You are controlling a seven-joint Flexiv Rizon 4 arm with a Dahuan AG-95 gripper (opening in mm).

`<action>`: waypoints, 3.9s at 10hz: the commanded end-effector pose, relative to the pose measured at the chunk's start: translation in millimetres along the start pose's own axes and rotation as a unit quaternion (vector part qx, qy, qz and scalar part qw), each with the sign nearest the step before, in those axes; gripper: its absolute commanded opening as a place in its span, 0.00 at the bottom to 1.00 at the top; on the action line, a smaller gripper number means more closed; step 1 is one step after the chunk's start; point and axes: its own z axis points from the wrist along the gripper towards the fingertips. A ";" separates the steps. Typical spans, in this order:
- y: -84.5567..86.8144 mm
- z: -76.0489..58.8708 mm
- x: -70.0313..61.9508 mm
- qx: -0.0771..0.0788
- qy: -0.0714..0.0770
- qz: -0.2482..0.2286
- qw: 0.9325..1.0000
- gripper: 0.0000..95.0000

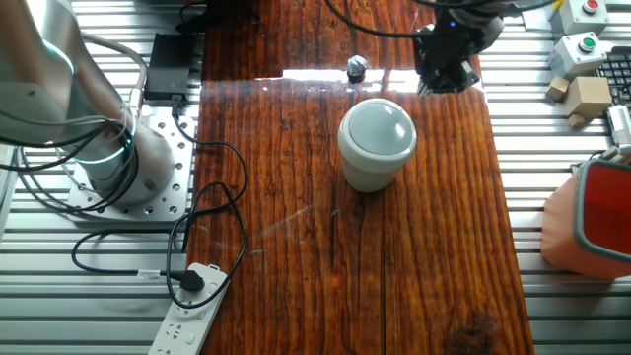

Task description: Put the garbage in the trash can

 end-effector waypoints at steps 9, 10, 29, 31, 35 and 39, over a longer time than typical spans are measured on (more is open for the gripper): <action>76.9 37.4 -22.7 -0.004 -0.016 0.020 1.000 0.40; 90.5 44.2 -31.6 -0.004 -0.016 0.020 1.000 0.40; 159.5 146.5 -43.1 -0.032 -0.020 0.033 0.999 0.40; 159.4 144.9 -43.0 -0.032 -0.020 0.033 0.999 0.40; 159.4 144.9 -43.0 -0.049 0.007 -0.043 0.998 0.60; 159.4 144.9 -43.0 -0.049 0.008 -0.033 0.998 0.60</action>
